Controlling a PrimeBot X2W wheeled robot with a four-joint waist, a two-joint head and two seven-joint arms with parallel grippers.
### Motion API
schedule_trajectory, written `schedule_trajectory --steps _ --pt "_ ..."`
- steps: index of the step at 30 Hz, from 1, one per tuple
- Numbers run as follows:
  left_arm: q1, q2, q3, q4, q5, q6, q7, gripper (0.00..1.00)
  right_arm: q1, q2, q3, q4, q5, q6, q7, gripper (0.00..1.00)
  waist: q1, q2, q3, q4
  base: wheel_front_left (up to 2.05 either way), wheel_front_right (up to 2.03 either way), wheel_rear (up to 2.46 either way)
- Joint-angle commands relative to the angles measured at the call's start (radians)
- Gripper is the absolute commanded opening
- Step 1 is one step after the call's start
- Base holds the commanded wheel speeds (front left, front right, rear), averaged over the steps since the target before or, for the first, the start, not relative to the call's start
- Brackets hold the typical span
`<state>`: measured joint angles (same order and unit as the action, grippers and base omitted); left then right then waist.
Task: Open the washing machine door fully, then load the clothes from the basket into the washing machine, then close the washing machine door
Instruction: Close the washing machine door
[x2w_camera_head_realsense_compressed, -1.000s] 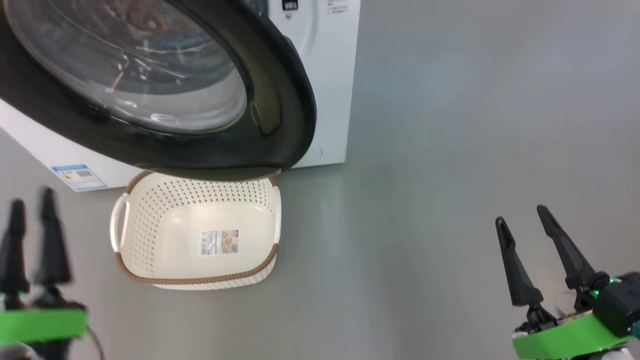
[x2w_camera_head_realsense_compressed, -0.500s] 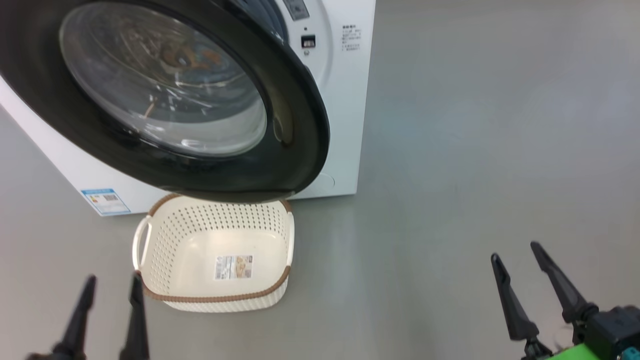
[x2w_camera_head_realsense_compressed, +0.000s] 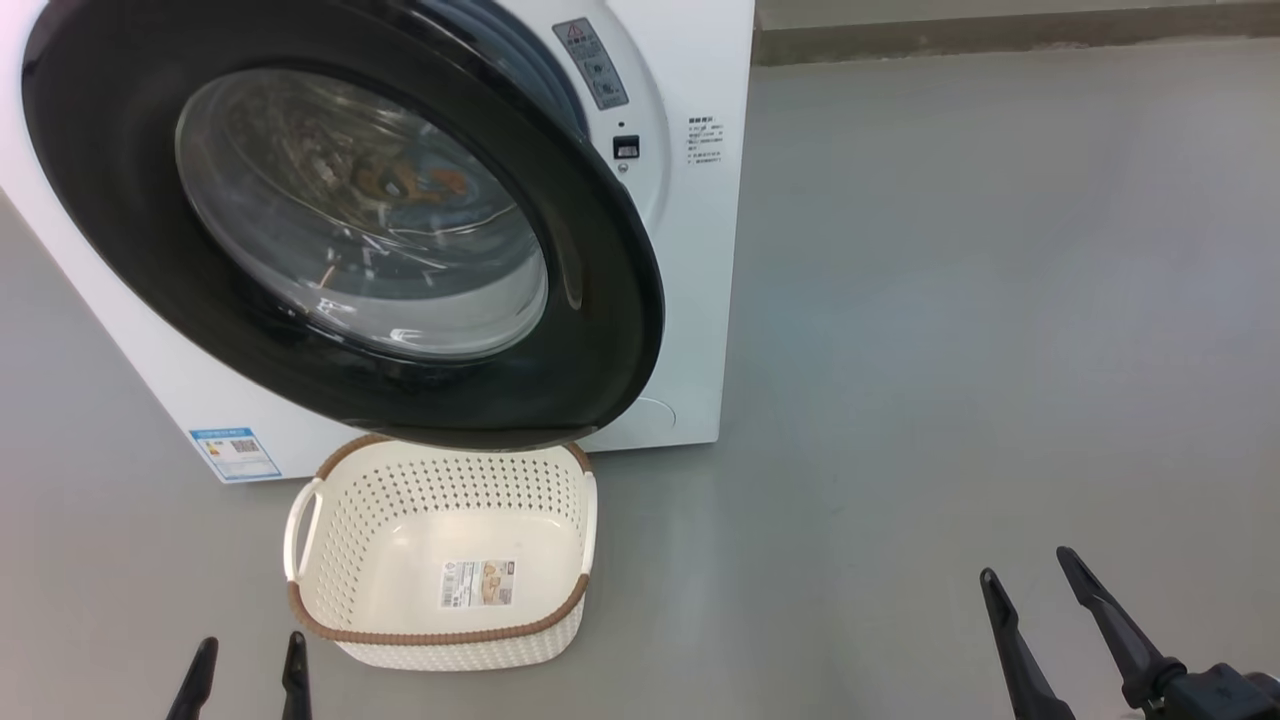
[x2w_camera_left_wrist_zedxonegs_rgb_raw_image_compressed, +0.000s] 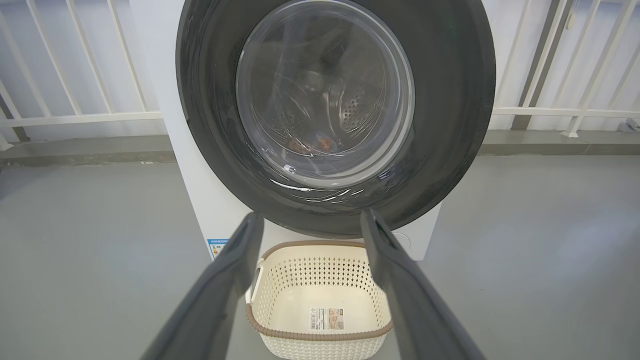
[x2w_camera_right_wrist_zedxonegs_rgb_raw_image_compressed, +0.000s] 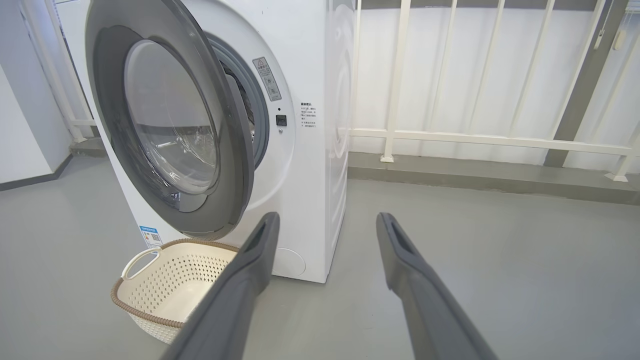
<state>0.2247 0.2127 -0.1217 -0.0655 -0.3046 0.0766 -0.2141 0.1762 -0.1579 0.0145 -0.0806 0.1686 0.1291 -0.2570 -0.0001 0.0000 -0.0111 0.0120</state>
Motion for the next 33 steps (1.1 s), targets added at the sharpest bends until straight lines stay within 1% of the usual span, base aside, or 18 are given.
schedule_trajectory --steps 1,29,30,31,32,33 --pt "-0.020 0.011 0.031 -0.009 0.008 0.008 -0.015 1.00 -0.007 -0.011 0.014 -0.020 -0.013 0.002 -0.005 1.00 0.0001 0.0000 -0.008 -0.001 0.00 0.00 0.00" --pt "-0.024 0.004 0.006 -0.010 0.018 0.028 -0.031 1.00 -0.007 -0.001 0.000 -0.013 -0.019 0.002 -0.005 1.00 0.0001 0.0000 -0.015 -0.003 0.00 0.00 0.00" --pt "-0.025 0.005 0.005 -0.009 0.018 0.028 -0.031 1.00 -0.007 0.000 -0.001 -0.013 -0.018 0.002 -0.005 0.92 0.0001 0.0000 -0.016 -0.003 0.00 0.00 0.00" --pt "-0.025 0.005 0.004 -0.008 0.018 0.029 -0.031 1.00 -0.007 0.002 -0.002 -0.012 -0.016 0.002 -0.005 0.35 0.0001 0.0000 -0.016 -0.003 0.00 0.00 0.00" --pt "-0.026 0.005 0.002 -0.007 0.018 0.029 -0.031 1.00 -0.006 0.002 0.001 -0.008 -0.011 0.002 -0.005 0.00 0.0001 0.0000 -0.016 -0.002 0.00 0.00 0.00" --pt "-0.027 0.006 0.000 -0.007 0.019 0.028 -0.032 1.00 -0.006 0.000 0.003 -0.004 -0.007 0.002 -0.005 0.00 0.0001 0.0000 -0.016 -0.002 0.00 0.00 0.00"
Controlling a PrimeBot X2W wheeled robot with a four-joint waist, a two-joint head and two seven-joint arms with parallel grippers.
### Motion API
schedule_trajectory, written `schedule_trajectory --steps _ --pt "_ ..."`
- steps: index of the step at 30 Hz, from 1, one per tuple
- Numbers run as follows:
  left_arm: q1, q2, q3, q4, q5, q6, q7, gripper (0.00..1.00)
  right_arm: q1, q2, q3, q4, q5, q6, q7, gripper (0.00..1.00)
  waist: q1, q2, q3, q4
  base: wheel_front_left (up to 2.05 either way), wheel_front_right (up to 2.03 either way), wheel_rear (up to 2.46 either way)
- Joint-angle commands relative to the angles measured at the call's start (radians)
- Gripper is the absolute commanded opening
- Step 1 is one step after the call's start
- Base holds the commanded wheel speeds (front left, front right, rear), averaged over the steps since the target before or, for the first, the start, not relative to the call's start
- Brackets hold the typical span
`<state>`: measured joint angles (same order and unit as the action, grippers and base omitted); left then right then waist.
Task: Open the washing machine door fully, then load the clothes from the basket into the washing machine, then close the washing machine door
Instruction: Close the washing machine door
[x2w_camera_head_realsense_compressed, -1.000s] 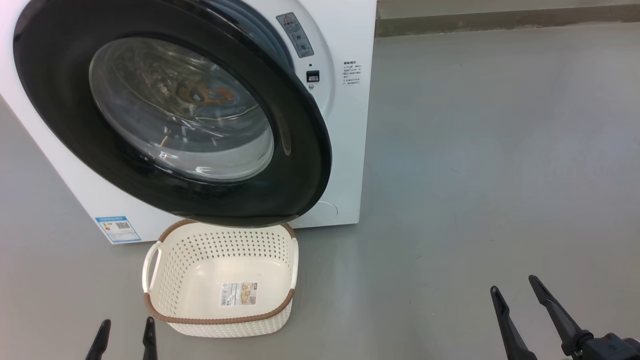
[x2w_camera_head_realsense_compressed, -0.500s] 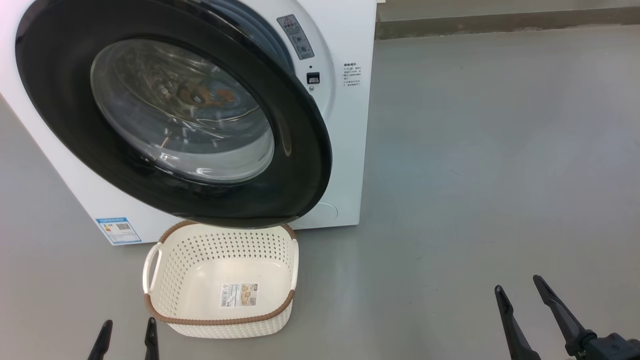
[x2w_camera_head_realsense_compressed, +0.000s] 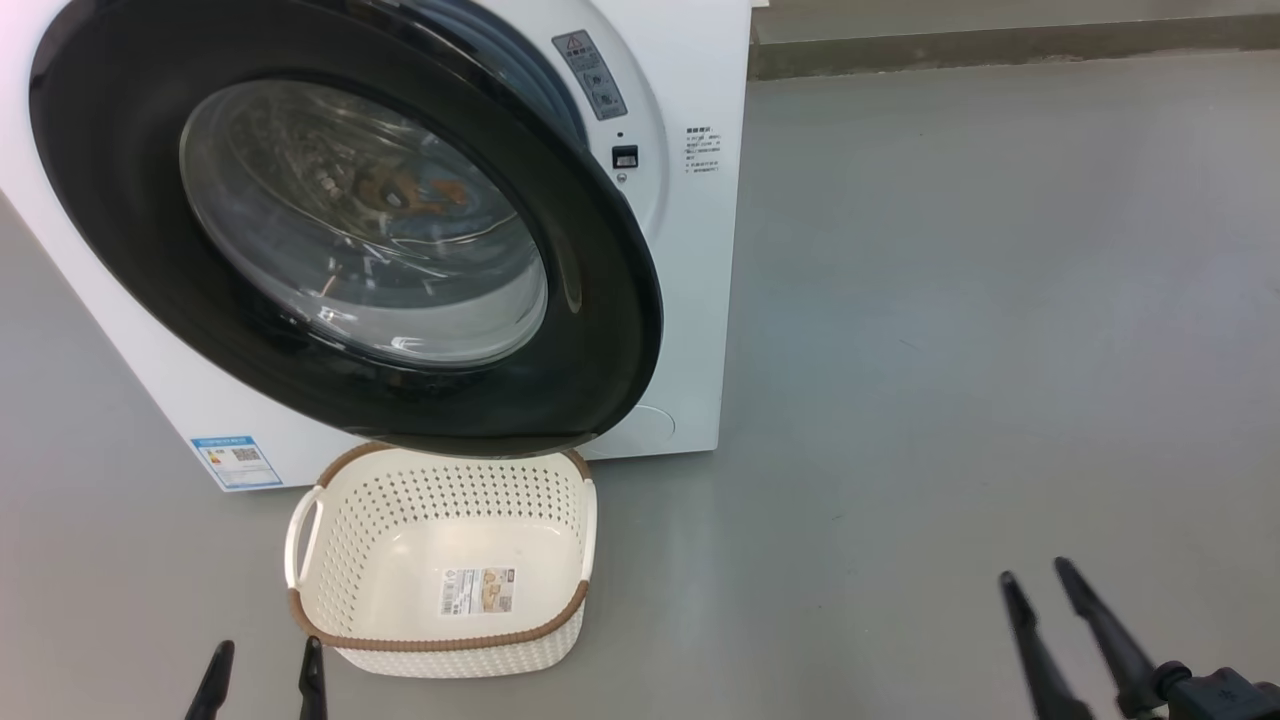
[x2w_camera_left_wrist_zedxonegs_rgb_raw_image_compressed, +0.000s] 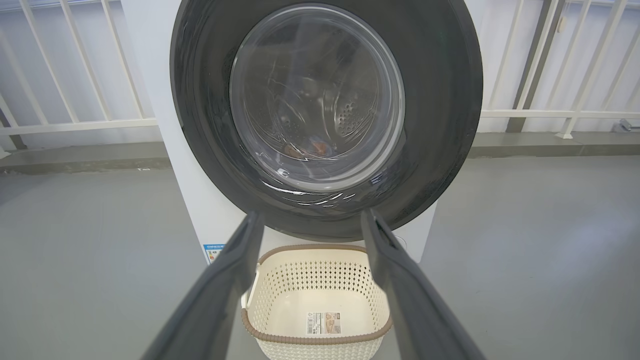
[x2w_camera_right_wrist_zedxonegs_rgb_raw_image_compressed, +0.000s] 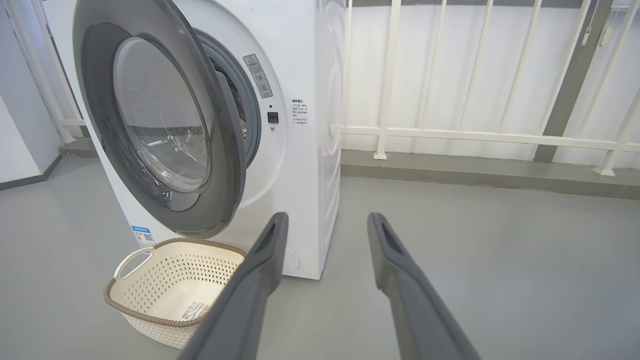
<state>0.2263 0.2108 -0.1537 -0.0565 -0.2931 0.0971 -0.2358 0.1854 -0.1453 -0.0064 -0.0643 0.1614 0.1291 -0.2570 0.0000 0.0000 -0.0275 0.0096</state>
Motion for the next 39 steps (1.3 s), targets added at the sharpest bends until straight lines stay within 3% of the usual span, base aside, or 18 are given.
schedule_trajectory --steps 1,19,39 --pt "-0.031 0.007 0.030 -0.015 0.008 0.007 -0.010 1.00 -0.016 -0.014 0.024 -0.019 0.003 0.002 -0.005 0.00 0.0000 0.0000 0.000 0.001 0.00 0.00 0.00" --pt "-0.067 -0.005 0.002 -0.017 0.020 0.002 -0.020 1.00 -0.107 -0.054 0.016 0.100 0.046 0.002 -0.005 0.00 0.0000 0.0000 0.021 0.054 0.00 0.00 0.00" --pt "-0.193 -0.069 -0.052 0.007 0.061 -0.044 -0.026 1.00 -0.553 -0.173 0.054 0.458 0.132 0.002 -0.005 0.00 0.0000 0.0000 0.145 0.202 0.00 0.00 0.00"
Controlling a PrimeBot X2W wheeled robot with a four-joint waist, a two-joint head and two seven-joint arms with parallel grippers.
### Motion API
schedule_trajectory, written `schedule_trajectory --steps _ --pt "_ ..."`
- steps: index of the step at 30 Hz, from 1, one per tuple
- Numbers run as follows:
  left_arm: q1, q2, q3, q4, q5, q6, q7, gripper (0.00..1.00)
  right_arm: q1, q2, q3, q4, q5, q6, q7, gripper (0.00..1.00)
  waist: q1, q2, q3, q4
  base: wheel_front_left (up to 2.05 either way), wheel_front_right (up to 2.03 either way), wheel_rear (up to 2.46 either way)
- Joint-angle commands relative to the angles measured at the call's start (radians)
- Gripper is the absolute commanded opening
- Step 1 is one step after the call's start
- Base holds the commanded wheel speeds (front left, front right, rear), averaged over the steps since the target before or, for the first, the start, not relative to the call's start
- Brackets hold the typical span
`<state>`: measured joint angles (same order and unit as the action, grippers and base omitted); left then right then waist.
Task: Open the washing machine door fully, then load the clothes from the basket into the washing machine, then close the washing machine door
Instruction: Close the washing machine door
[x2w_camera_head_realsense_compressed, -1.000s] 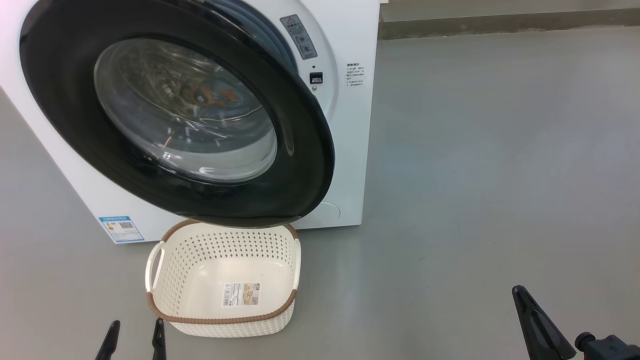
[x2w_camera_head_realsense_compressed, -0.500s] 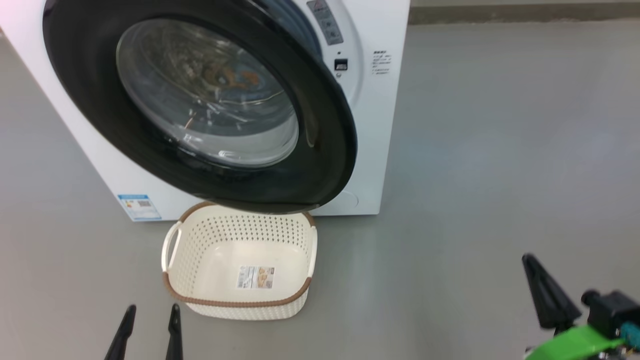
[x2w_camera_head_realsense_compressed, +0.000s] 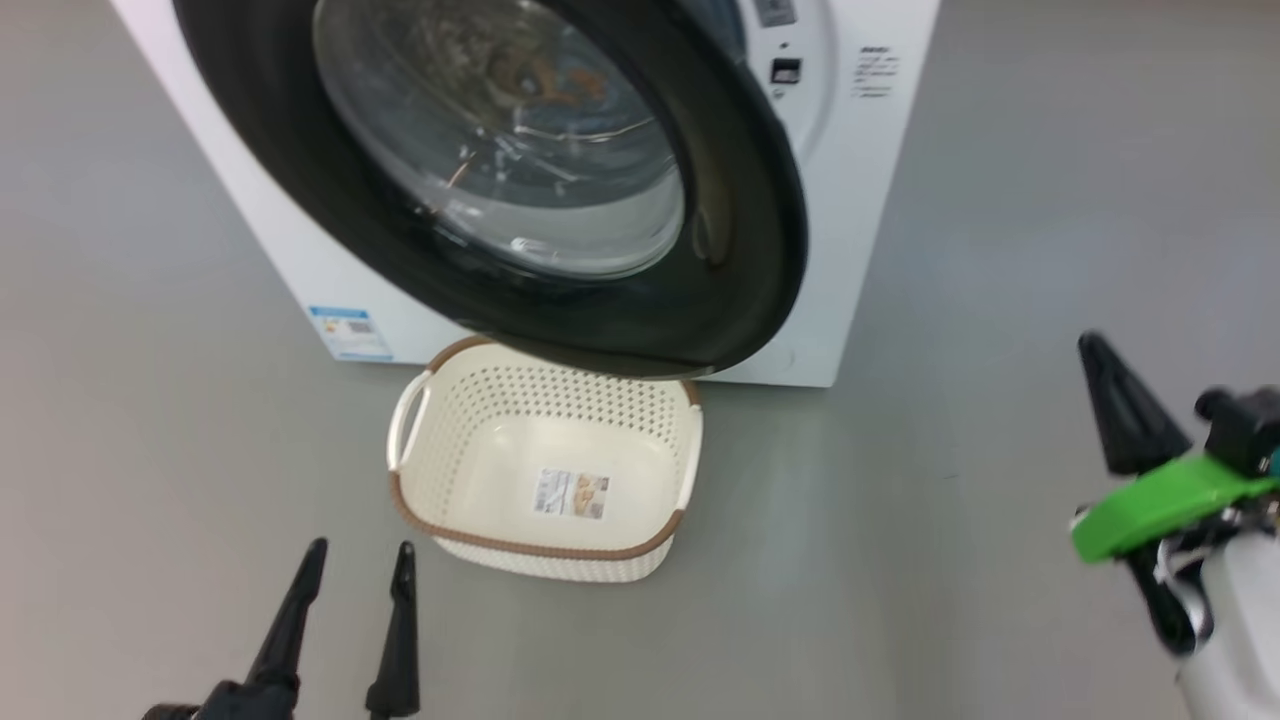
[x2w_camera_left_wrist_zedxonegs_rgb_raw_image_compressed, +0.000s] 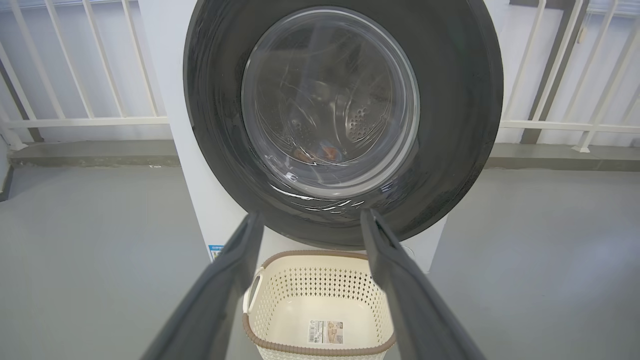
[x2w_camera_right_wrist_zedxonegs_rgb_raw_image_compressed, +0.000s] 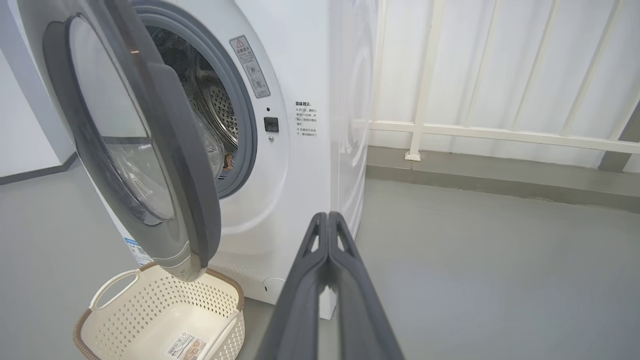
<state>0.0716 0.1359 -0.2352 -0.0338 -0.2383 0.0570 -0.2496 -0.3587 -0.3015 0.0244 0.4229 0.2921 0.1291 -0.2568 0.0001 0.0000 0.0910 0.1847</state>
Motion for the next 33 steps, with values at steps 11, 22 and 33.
schedule_trajectory --steps 11,22,33 --pt "-0.098 -0.040 0.022 -0.009 0.034 -0.046 -0.012 1.00 -0.252 -0.064 0.027 0.106 0.021 0.002 -0.005 0.00 -0.0001 0.0000 0.088 0.114 0.00 0.00 0.00" --pt "-0.111 -0.068 0.048 -0.013 0.058 -0.067 -0.012 1.00 -0.446 -0.058 0.056 -0.052 0.021 0.002 -0.005 0.00 -0.0001 0.0000 0.114 0.131 0.00 0.00 0.00" --pt "-0.107 -0.079 0.070 -0.018 0.071 -0.076 -0.012 1.00 -0.538 -0.049 0.291 -0.253 0.045 0.002 -0.005 0.00 -0.0001 0.0000 0.111 0.130 0.00 0.00 0.00"
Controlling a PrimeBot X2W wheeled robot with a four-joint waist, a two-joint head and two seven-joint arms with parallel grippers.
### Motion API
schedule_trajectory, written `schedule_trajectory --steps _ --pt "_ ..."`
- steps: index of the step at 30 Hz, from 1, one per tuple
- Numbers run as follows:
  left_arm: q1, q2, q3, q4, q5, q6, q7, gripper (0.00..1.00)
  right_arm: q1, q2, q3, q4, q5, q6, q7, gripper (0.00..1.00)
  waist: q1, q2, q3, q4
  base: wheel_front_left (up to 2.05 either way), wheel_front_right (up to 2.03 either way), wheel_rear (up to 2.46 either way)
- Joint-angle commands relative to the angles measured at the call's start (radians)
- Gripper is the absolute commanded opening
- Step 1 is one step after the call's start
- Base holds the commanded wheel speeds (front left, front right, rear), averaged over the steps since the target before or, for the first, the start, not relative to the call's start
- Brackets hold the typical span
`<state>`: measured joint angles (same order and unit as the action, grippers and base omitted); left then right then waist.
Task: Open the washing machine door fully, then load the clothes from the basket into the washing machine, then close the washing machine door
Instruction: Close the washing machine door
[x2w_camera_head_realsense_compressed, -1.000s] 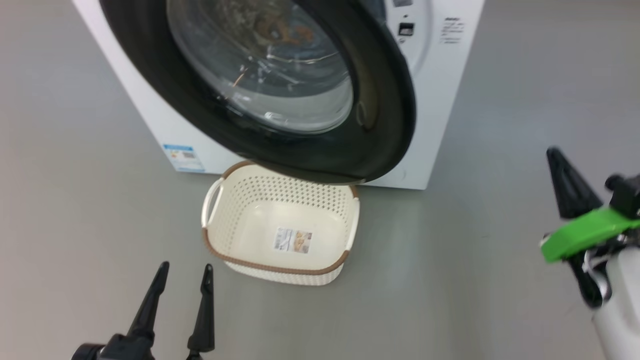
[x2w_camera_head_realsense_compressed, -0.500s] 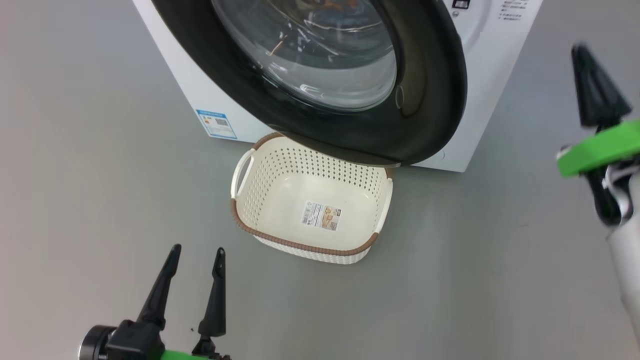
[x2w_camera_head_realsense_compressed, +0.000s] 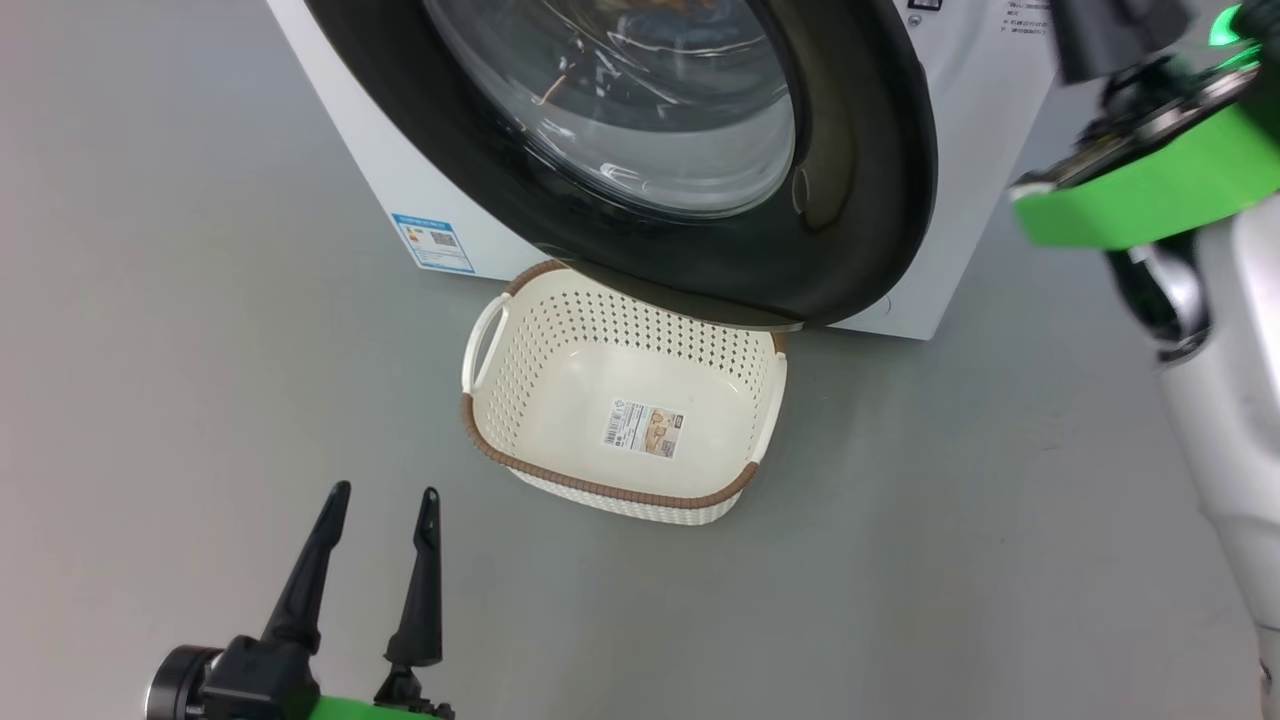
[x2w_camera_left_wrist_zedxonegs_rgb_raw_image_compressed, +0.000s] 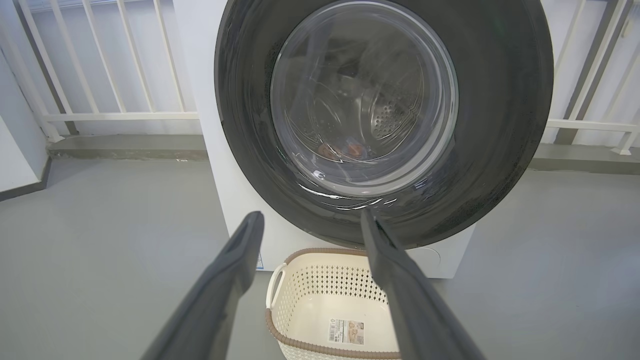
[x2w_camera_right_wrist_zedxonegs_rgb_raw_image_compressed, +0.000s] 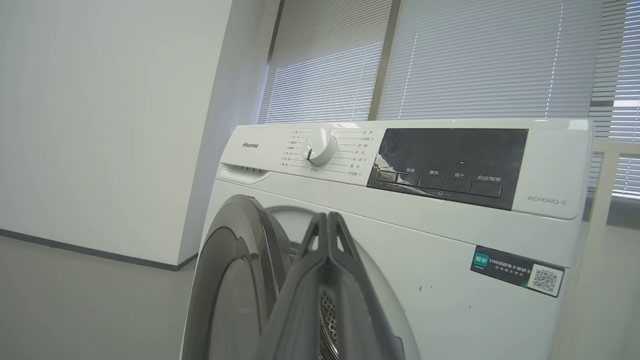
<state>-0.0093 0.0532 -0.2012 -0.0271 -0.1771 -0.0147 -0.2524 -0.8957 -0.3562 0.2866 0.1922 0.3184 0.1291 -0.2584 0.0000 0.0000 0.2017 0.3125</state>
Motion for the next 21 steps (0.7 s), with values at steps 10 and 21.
schedule_trajectory --steps 10,21 --pt "-0.031 -0.001 0.039 -0.034 0.003 -0.005 -0.009 1.00 0.057 -0.006 0.175 0.072 0.065 0.002 0.001 0.00 0.0000 0.0000 0.020 0.021 0.00 0.00 0.00" --pt "-0.043 -0.003 0.028 -0.040 -0.007 0.003 -0.009 1.00 0.076 -0.014 0.297 0.211 0.132 0.002 0.000 0.00 0.0000 0.0000 0.040 0.030 0.00 0.00 0.00"
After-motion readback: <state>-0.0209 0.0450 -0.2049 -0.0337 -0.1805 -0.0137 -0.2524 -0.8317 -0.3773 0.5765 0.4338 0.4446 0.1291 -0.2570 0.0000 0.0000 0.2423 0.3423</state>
